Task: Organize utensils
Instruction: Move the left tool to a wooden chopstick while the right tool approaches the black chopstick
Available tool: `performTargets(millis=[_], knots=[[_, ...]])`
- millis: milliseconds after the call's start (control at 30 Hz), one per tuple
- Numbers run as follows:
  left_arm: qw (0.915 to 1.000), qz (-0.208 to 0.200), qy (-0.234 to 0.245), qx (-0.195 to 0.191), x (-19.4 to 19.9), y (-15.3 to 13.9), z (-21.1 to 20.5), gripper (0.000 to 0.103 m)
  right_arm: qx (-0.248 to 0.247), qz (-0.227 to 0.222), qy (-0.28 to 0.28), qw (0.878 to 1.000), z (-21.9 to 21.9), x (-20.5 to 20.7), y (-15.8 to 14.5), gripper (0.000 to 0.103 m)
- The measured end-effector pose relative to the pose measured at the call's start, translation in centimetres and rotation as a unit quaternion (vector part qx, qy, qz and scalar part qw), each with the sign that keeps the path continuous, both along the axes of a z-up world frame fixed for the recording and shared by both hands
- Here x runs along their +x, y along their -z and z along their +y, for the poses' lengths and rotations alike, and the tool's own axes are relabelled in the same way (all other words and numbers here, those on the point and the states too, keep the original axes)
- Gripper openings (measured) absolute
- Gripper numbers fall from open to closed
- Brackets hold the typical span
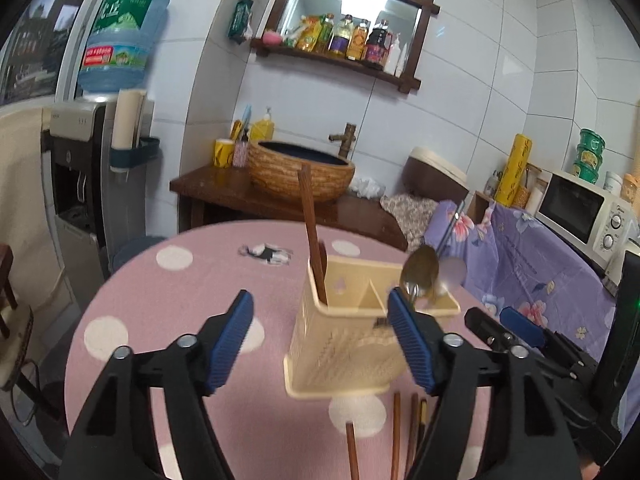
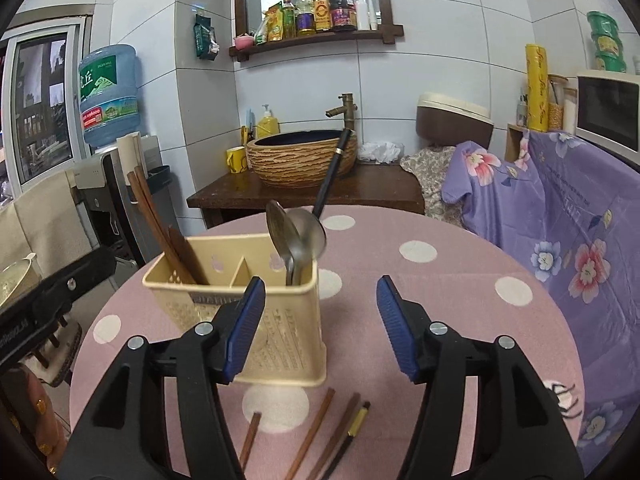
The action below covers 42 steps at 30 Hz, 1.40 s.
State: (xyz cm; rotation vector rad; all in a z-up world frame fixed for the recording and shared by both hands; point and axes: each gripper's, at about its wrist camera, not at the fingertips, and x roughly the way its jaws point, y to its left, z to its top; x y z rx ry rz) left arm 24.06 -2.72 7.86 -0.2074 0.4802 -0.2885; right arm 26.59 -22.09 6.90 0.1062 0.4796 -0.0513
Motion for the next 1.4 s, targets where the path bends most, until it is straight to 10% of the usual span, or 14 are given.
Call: performTargets(millis=[867, 1400], knots=[[0.9839, 0.158, 0.05, 0.067, -5.4, 10.8, -0.4, 0.082, -0.006, 0.125, 0.018, 0.992, -1.4, -9.0, 9.4, 0.064], [0.9673, 0.19, 0.114, 0.124, -2.9, 12.4, -7.0, 0.031, 0.01, 0.137, 0.03, 0.99, -2.4, -9.8, 10.2, 0.064]])
